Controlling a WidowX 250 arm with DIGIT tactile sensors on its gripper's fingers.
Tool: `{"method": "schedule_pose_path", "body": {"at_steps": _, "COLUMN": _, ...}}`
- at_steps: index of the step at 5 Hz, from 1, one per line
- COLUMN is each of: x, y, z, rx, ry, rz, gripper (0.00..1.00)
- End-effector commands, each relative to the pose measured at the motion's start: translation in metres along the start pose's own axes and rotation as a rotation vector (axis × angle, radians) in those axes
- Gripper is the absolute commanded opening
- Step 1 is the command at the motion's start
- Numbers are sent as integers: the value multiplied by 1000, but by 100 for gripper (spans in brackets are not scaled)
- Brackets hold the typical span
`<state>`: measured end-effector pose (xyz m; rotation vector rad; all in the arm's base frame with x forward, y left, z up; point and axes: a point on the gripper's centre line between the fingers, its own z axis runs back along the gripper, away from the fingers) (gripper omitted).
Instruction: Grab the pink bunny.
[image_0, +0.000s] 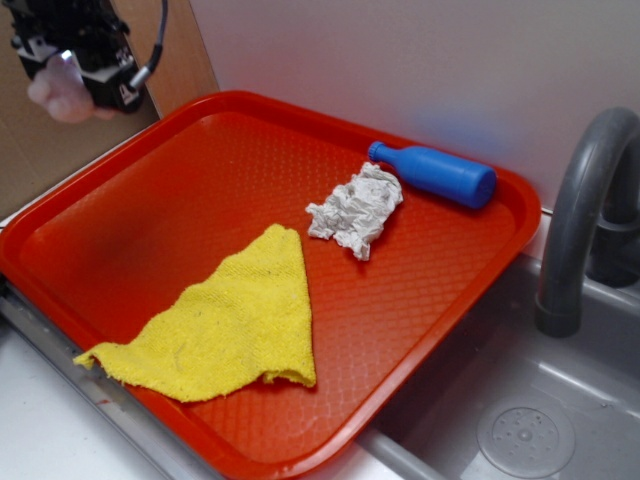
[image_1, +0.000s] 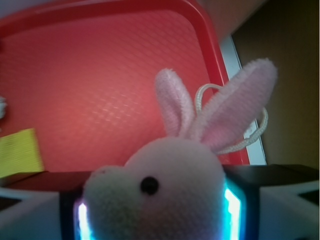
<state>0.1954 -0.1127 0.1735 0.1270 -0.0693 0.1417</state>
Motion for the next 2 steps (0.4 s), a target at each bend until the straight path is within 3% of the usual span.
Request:
{"method": "schedule_pose_path", "body": {"at_steps": 1, "x": 0, "y": -15, "z": 77, "rx": -116, "ry": -92, "rz": -93, "gripper": 0}}
{"method": "schedule_pose_path", "body": {"at_steps": 2, "x": 2, "y": -18, "z": 88, "rx": -171, "ry": -137, "rz": -110, "gripper": 0}}
